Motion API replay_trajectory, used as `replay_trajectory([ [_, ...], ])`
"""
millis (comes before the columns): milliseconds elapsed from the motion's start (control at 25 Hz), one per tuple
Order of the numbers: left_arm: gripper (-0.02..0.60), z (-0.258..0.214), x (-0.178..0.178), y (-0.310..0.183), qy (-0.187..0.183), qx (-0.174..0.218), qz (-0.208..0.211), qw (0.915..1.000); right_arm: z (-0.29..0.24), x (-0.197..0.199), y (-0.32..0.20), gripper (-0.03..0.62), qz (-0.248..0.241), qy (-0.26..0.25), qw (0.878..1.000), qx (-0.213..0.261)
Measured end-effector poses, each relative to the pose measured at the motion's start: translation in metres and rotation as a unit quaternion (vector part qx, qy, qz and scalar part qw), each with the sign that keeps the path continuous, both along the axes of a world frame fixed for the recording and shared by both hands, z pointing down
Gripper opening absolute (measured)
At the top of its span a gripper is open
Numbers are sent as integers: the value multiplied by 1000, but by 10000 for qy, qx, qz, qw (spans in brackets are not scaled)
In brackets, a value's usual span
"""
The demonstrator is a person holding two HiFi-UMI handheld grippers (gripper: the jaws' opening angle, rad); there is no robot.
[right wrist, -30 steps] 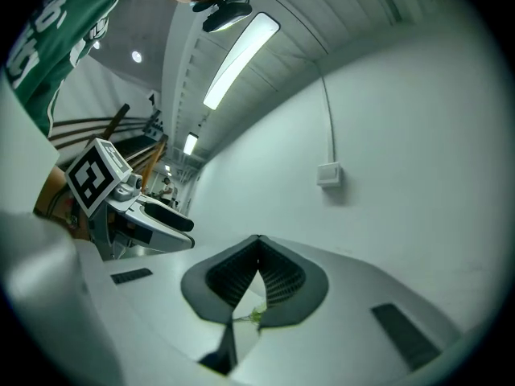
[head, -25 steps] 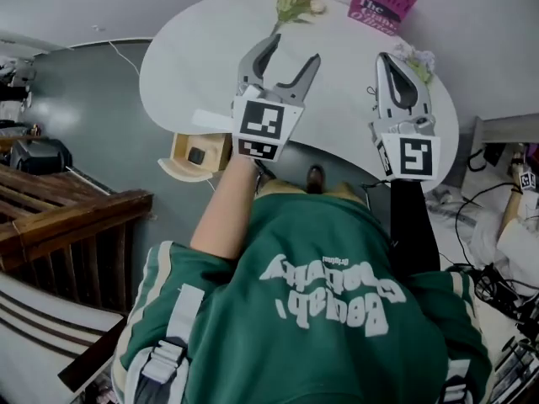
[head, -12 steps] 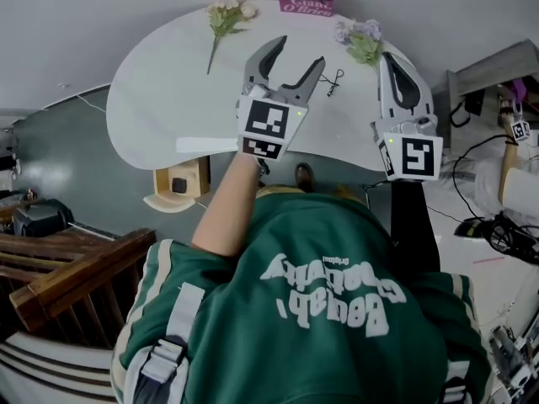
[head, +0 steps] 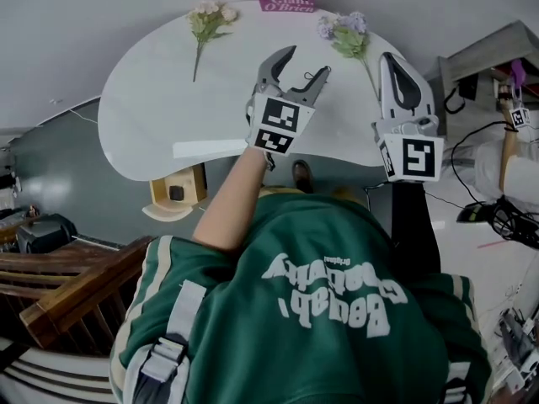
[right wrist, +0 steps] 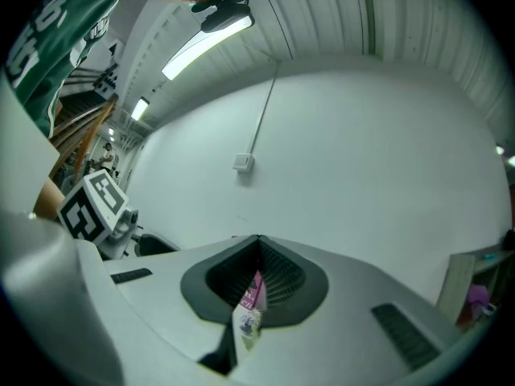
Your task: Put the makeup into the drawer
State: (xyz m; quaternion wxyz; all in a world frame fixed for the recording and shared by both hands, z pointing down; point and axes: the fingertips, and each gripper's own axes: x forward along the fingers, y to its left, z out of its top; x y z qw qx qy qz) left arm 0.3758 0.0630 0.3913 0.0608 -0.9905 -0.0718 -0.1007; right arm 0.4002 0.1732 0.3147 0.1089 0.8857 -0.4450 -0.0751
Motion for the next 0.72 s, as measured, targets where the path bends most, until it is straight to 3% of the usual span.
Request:
replay_trajectory([
  [400, 287, 154, 15, 22, -1481, -302, 72, 9885, 19, 13, 37, 9, 426, -159, 9987, -229],
  [720, 253, 210, 18, 28, -1982, -403, 6, 9793, 28, 19, 67, 9, 768, -248, 9962, -329],
])
